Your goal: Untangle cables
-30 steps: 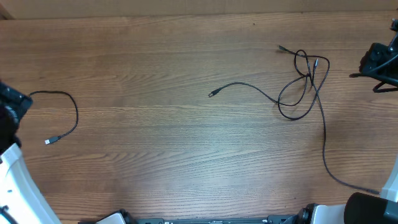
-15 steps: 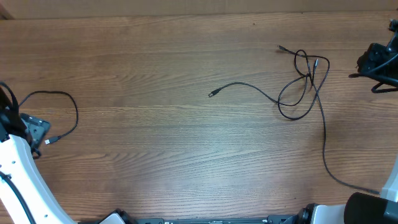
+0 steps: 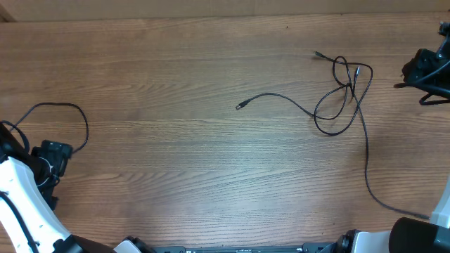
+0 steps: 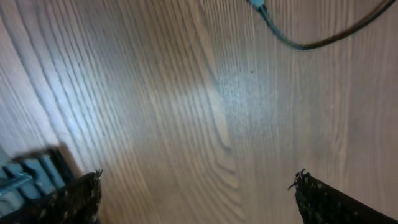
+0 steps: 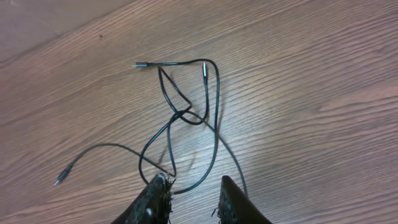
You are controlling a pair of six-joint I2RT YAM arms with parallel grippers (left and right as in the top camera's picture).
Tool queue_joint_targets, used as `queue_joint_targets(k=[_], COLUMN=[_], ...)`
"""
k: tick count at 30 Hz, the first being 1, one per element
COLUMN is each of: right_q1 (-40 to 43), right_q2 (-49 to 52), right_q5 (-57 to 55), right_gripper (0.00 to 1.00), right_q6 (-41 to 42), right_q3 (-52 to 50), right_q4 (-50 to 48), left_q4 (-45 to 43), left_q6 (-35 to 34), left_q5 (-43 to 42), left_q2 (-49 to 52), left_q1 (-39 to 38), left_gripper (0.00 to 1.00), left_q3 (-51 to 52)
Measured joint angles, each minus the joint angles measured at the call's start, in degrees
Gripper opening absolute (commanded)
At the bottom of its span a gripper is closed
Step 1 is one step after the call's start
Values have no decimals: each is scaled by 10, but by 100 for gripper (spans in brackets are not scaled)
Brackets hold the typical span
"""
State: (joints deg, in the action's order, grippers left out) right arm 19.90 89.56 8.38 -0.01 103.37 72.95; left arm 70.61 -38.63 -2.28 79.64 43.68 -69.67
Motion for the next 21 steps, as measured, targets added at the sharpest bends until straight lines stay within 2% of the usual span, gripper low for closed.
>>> queue_joint_targets(k=[10,15,21], right_q1=[0,0,0], right_q2=[0,0,0], right_q5=[7,7,8], right_gripper=[28,28,29], right_q6=[0,0,0], right_q3=[0,0,0], right_q4=[0,0,-1], left_q4=[-52,-94,-119], left_q6=[-222,-266,-281], left_q5=[7,19,11], left_q2=[1,20,100], left_q1=[2,2,2], left_gripper=[100,98,98], left_q3=[1,10,30])
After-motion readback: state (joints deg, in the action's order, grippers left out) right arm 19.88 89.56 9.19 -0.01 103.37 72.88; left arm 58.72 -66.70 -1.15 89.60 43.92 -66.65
